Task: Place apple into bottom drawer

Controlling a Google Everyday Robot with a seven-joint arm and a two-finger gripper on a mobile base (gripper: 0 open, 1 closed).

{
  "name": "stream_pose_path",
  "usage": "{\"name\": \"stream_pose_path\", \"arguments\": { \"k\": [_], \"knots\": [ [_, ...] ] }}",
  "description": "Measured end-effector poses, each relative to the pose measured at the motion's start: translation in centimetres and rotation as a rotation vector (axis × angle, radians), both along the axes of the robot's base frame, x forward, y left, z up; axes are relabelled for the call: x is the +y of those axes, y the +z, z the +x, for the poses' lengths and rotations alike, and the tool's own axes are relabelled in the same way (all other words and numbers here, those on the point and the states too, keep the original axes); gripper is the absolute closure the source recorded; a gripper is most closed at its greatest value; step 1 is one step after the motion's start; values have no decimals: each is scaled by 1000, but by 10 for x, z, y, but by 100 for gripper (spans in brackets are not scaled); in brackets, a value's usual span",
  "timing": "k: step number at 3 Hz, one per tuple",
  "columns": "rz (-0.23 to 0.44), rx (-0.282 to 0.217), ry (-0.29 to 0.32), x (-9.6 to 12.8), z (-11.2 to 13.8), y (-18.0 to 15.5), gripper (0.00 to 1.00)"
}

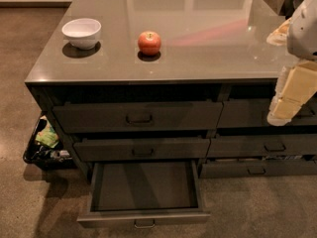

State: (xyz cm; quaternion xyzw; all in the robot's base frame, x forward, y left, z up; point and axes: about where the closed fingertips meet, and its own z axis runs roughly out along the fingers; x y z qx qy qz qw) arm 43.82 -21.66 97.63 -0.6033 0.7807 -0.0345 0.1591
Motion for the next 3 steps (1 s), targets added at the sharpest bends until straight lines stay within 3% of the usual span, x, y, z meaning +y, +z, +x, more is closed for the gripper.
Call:
{"name": "stream_pose_path", "arguments": {
  "k": [1,3],
  "knots": [
    [-4,-9,3,2,2,2,0],
    [-43,-34,59,29,36,7,0]
  ]
}}
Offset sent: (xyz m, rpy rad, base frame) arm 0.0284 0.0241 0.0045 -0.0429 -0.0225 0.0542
